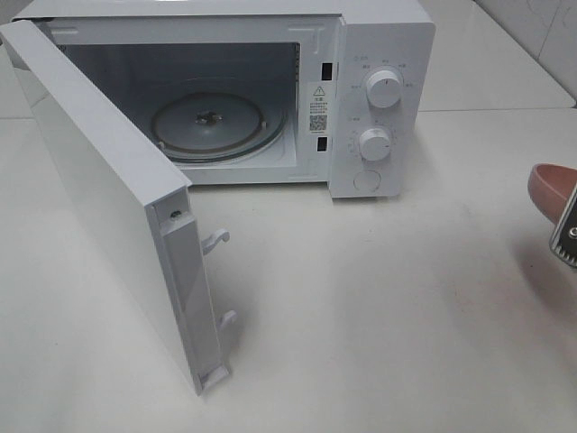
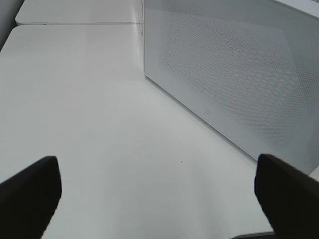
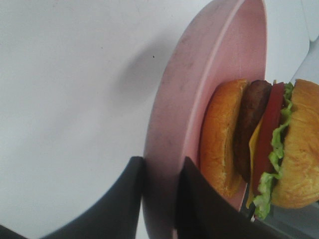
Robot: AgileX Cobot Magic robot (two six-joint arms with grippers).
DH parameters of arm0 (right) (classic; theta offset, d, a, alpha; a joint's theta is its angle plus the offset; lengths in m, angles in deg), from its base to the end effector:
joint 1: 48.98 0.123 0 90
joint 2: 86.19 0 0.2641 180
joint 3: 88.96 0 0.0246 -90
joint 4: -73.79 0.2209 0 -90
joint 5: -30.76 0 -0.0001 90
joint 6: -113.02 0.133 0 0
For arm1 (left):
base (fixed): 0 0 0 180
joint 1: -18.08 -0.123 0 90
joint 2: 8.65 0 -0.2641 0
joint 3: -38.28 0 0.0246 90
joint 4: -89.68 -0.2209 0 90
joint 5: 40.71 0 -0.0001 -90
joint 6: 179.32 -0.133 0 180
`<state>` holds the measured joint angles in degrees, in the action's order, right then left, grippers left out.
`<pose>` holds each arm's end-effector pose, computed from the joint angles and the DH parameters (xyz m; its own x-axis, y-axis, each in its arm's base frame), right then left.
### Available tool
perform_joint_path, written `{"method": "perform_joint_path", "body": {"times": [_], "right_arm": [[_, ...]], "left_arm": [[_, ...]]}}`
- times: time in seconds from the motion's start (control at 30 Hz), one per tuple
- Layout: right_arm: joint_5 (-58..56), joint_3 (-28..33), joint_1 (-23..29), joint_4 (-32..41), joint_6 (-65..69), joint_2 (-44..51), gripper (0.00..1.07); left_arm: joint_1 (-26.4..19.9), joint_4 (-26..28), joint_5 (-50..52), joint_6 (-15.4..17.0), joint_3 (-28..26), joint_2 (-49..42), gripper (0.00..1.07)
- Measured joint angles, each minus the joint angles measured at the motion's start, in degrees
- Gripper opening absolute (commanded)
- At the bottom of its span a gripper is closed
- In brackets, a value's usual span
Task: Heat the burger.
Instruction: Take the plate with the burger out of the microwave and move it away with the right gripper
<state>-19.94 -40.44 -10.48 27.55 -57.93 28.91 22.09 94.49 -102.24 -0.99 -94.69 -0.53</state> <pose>0.1632 0.0348 0.1981 -0.5052 -0.8401 -0.1975 -0.5830 0.5010 -0.6396 0.0236 -0.0115 0.2473 -0.4480 0.0205 -0.8938 0.1306 0.9905 -0.0428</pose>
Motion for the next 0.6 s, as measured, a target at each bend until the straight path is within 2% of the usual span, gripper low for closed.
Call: {"method": "perform_joint_path", "body": {"times": [0.3,0.6], "right_arm": [[-3.2,-0.7,0.0,-0.3,9.6,-5.5,0.0],[-10.9,-4.9,0.0,-0.5,25.6,-15.4,0.0]], "left_arm": [[0.0,0.0,0.0,0.0,0.0,0.0,0.98],[0.0,0.0,0.0,0.0,0.0,0.0,0.98]]}}
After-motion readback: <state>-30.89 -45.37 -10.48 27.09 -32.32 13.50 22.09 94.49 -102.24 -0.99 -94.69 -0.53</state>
